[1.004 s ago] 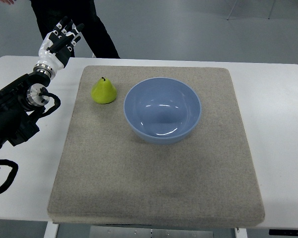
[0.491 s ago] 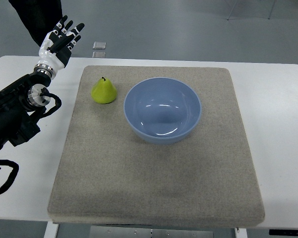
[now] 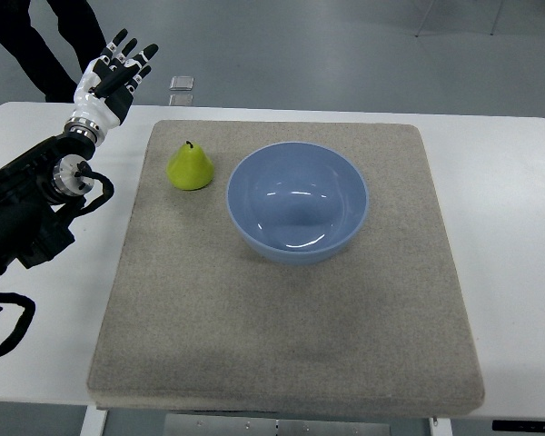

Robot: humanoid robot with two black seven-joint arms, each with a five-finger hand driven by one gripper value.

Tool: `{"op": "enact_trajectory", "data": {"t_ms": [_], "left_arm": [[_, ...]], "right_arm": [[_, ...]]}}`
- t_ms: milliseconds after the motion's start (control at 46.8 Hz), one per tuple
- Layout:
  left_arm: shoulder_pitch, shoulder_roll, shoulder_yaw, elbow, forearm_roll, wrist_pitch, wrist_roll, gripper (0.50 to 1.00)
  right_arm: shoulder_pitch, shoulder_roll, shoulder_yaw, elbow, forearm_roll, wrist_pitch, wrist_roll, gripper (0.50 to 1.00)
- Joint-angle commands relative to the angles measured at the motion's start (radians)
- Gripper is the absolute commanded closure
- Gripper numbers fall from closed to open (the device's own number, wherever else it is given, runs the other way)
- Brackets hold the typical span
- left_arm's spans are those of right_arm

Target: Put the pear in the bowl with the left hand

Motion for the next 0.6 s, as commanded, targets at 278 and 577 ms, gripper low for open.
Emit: {"op": "enact_trajectory", "data": {"t_ms": [278, 577], "left_arm": [[0.034, 0.003, 0.001, -0.006, 0.001, 0.0, 0.001, 0.508], [0.041, 0.011, 0.006, -0.029, 0.004, -0.04, 0.016, 0.51]], "right_arm": [[0.0, 0.0, 0.001, 0.0, -0.001, 0.0, 0.0, 0.576], [0.0, 0.0, 0.001, 0.0, -0.001, 0.0, 0.0, 0.576]]}}
